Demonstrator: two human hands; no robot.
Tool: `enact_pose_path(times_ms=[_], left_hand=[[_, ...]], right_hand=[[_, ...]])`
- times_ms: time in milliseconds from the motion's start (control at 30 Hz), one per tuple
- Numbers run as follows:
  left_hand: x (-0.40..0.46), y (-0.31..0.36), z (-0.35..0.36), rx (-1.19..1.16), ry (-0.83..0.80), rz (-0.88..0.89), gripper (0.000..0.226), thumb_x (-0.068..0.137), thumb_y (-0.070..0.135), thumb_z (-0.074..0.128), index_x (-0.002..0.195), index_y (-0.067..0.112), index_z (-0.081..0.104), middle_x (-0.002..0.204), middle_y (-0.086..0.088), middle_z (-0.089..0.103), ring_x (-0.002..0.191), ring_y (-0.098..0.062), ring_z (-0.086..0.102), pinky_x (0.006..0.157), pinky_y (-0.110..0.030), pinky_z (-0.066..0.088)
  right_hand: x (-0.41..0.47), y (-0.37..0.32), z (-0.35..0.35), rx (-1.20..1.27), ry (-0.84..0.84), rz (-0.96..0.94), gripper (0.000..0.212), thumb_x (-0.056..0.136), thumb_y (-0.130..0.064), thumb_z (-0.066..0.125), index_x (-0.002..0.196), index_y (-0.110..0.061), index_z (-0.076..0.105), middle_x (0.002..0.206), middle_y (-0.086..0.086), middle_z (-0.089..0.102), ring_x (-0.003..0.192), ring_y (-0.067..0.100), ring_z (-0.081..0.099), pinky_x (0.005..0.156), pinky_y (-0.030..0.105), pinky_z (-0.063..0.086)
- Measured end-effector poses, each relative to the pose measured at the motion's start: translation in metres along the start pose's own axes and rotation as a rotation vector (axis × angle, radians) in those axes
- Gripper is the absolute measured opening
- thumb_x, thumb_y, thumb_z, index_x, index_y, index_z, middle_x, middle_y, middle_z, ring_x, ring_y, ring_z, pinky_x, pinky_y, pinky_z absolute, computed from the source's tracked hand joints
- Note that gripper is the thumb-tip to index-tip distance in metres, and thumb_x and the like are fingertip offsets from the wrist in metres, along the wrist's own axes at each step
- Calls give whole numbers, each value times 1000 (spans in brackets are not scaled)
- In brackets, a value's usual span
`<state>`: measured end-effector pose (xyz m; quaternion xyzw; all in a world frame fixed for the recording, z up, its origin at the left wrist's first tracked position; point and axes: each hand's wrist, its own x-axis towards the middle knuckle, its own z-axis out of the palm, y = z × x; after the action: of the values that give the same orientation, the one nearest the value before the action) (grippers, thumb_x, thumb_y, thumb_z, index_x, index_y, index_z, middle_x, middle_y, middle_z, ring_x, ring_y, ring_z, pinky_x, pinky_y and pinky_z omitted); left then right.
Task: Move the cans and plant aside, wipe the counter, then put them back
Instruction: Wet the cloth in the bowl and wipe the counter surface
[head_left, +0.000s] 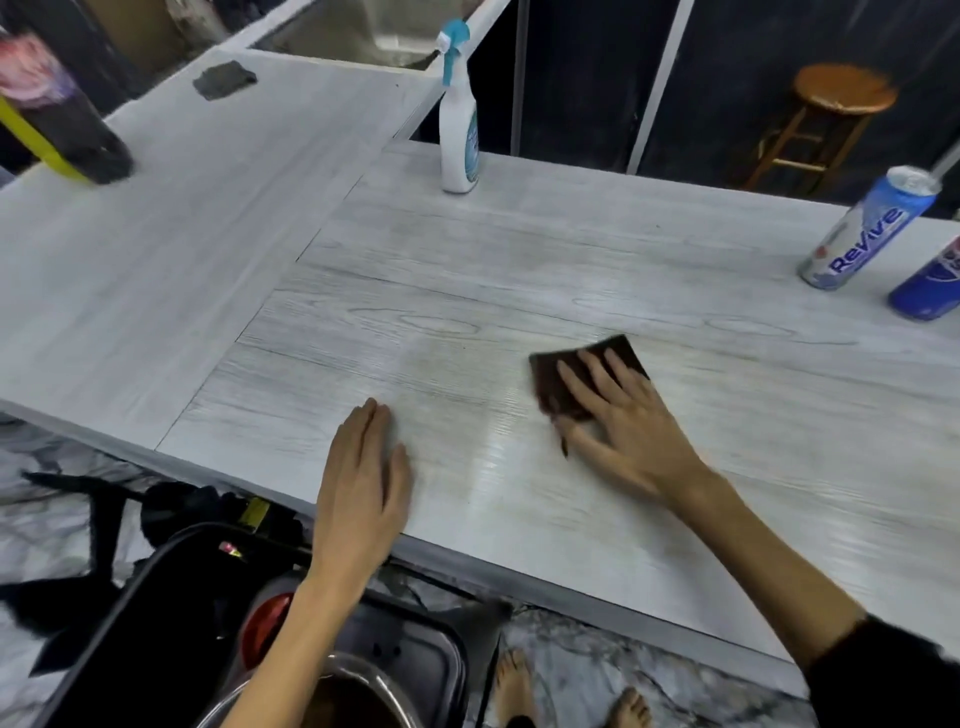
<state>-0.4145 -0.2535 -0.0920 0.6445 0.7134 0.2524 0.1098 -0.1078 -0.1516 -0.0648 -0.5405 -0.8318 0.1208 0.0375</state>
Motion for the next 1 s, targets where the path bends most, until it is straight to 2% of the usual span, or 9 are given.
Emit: enact_pose_path(times_ms=[100,167,267,367,433,567,667,767,1000], left_hand=[[-1,-1,-1,-38,14,-21,51,108,28,39,155,7,37,164,-5,34,155,-12,23,127,-35,23],[-1,-4,0,-63,30,-40,52,108,28,40,156,8,37,165,-3,33,155,-11,22,127,-36,23],[0,-9,3,-96,69,-98,52,108,29,39,156,9,36,164,-3,34,154,-11,23,127,-33,21],[1,-8,7,-144,129,-189,51,108,31,39,156,13,37,164,1,34,153,-7,23,126,-29,20],[0,-6,8,-164,145,-204,50,108,31,39,155,13,39,164,3,34,153,-6,22,126,-29,21],[-3,-4,7,-163,134,-180,50,108,29,41,154,9,41,164,0,34,154,-9,23,126,-33,23],[-5,-1,4,-172,132,-179,50,108,28,43,153,9,41,163,0,35,153,-10,24,126,-34,23],[-5,3,0,-249,170,-209,45,107,23,46,151,12,46,160,4,41,149,-8,32,124,-29,26],[-9,13,-5,-325,321,-301,40,108,20,43,147,13,49,152,1,49,141,-8,43,119,-28,33]], right_hand=[[63,-29,5,20,2,54,73,101,-65,35,165,-34,19,174,0,13,161,26,1,130,47,6],[79,-61,11,17,-17,-24,73,102,-64,38,165,-32,20,174,1,13,161,27,1,129,47,5],[41,-101,29,42,-36,-235,72,102,-64,38,164,-33,22,173,-1,16,161,25,2,130,47,5],[-21,-94,33,71,-76,-351,67,103,-68,33,163,-42,18,173,-10,12,161,15,-2,129,34,-4],[-34,-63,22,72,-98,-333,65,104,-69,31,162,-49,13,173,-16,9,160,8,-5,129,31,-4],[24,-28,3,84,-52,-115,65,102,-65,32,162,-43,21,173,-9,15,161,15,-1,130,45,9],[87,-53,8,116,-55,-32,69,101,-64,35,163,-37,23,174,-2,12,161,23,-1,130,48,5],[115,-99,18,129,-79,-110,69,103,-63,39,164,-33,26,174,1,13,161,29,0,129,49,4],[6,-135,36,121,-98,-385,66,104,-60,37,163,-33,26,173,-1,16,161,24,1,130,44,4]])
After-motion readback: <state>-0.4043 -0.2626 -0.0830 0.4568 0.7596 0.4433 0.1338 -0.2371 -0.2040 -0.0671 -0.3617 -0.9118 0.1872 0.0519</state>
